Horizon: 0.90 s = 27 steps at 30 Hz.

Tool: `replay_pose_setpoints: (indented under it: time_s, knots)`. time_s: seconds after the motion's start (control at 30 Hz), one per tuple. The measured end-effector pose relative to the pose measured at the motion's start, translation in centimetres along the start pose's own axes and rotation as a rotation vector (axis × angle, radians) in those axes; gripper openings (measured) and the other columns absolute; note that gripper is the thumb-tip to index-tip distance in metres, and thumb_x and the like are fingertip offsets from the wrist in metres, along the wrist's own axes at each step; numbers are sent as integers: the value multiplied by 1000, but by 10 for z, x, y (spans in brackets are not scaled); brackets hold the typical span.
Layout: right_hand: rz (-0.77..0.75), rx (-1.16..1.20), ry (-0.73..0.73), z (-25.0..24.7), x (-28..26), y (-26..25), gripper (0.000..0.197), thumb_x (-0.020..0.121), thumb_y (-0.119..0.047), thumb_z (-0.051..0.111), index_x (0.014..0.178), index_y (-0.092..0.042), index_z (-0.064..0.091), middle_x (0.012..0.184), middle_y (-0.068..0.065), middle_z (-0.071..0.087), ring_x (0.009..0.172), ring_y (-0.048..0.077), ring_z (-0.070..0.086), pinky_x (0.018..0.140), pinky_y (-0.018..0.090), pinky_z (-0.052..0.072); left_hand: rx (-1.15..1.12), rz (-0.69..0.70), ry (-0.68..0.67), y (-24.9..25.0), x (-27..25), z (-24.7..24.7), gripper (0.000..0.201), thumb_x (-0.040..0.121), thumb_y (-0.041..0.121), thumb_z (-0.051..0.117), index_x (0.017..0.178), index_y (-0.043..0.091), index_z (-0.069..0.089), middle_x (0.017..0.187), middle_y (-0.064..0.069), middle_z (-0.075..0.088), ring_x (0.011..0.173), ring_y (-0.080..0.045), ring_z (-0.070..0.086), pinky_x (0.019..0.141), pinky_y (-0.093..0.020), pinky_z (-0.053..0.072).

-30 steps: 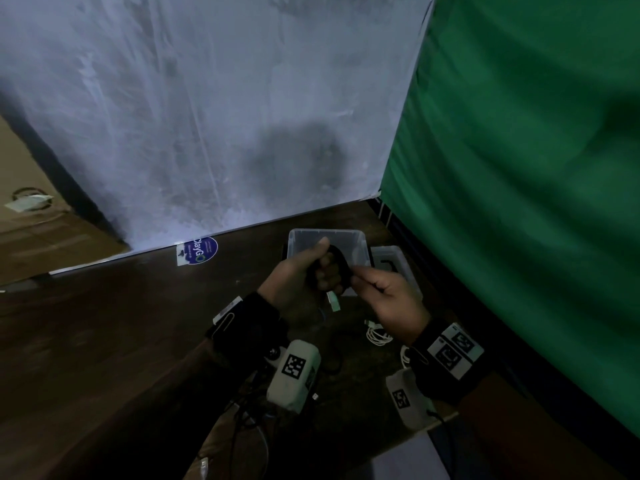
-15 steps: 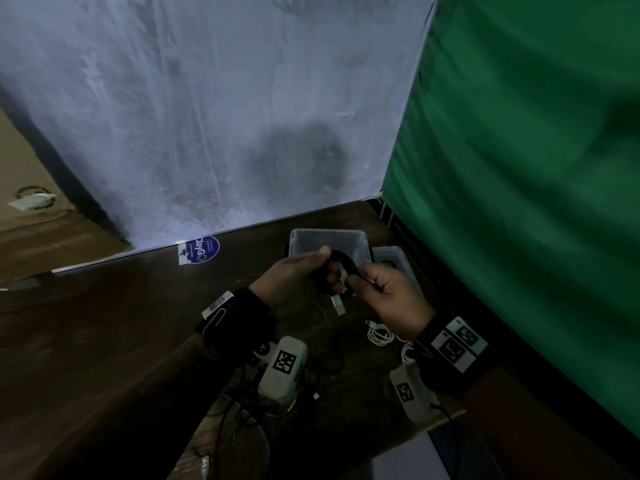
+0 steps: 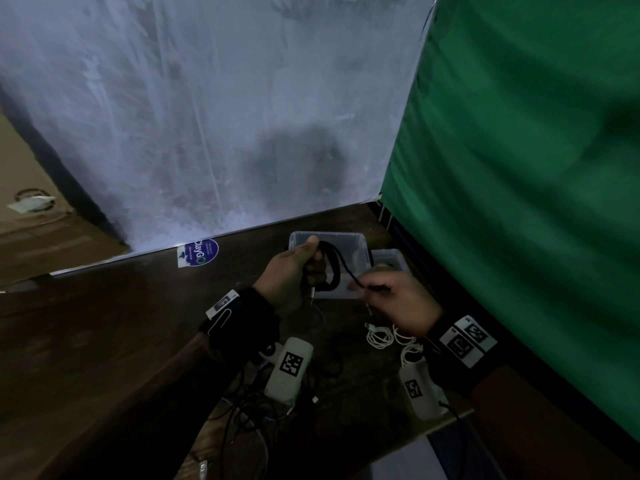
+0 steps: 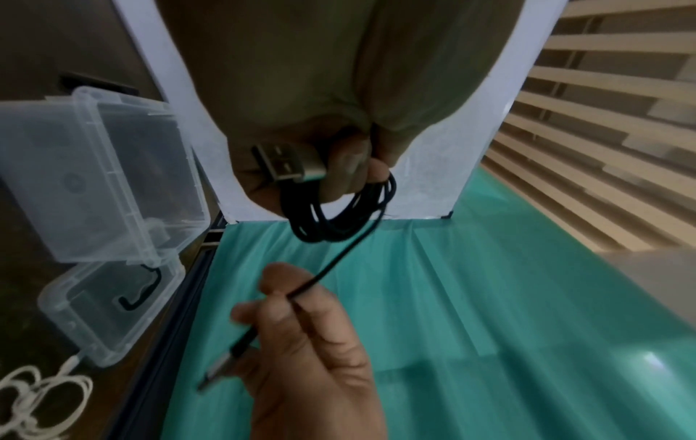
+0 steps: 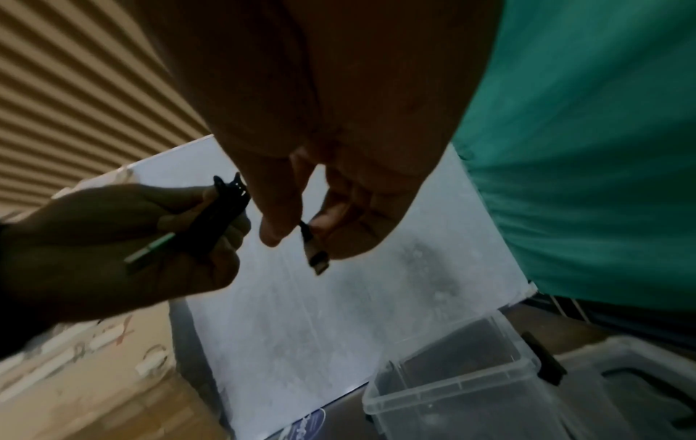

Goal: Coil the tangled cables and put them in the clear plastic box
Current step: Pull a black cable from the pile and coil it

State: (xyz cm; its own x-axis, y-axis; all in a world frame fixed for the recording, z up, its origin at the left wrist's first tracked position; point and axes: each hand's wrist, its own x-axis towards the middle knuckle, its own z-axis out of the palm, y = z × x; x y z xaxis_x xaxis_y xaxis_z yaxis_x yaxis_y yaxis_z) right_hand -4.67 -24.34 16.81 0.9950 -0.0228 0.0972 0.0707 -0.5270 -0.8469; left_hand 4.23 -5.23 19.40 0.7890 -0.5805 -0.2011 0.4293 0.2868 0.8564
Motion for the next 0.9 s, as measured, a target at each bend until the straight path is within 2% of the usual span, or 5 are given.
replay_pose_setpoints:
  time_s: [0.27, 0.5, 0.7, 0.8, 0.9]
  knots:
    - [262, 629, 322, 6, 12, -10, 14, 89, -8, 67, 101, -13, 73, 83, -1, 76, 73, 12, 72, 65, 25, 58, -57, -130, -95, -9, 1, 0, 32, 100, 28, 42, 74, 10, 46, 62, 2, 38, 49, -7, 36, 48, -17, 28]
    - [264, 782, 315, 24, 12, -23, 10, 91, -1, 62, 100, -5, 65, 59, -6, 66, 48, 3, 60, 45, 14, 45, -90, -153, -122, -21, -2, 6, 29, 91, 34, 49, 75, 9, 48, 63, 0, 41, 50, -8, 36, 51, -18, 31]
    - [259, 543, 234, 32, 10, -18, 45, 84, -30, 75, 125, -29, 58, 113, 1, 72, 106, 18, 68, 89, 38, 56, -85, -133, 18, -22, -3, 4, 43, 99, 36, 43, 124, 3, 57, 121, -22, 63, 108, -33, 62, 102, -51, 44]
    - [186, 393, 145, 40, 9, -13, 86, 66, -36, 86, 139, -37, 40, 128, -5, 63, 121, 14, 58, 99, 39, 50, 68, -93, 25, -21, -1, 8, 40, 101, 34, 39, 116, 5, 61, 105, -15, 71, 94, -24, 69, 82, -37, 56]
    - [154, 395, 224, 43, 10, -16, 71, 66, -55, 81, 127, -31, 52, 119, -4, 68, 113, 13, 63, 99, 43, 51, 91, -68, 2, -25, -2, 12, 38, 103, 32, 38, 109, 4, 62, 87, -9, 73, 75, -18, 71, 64, -29, 56]
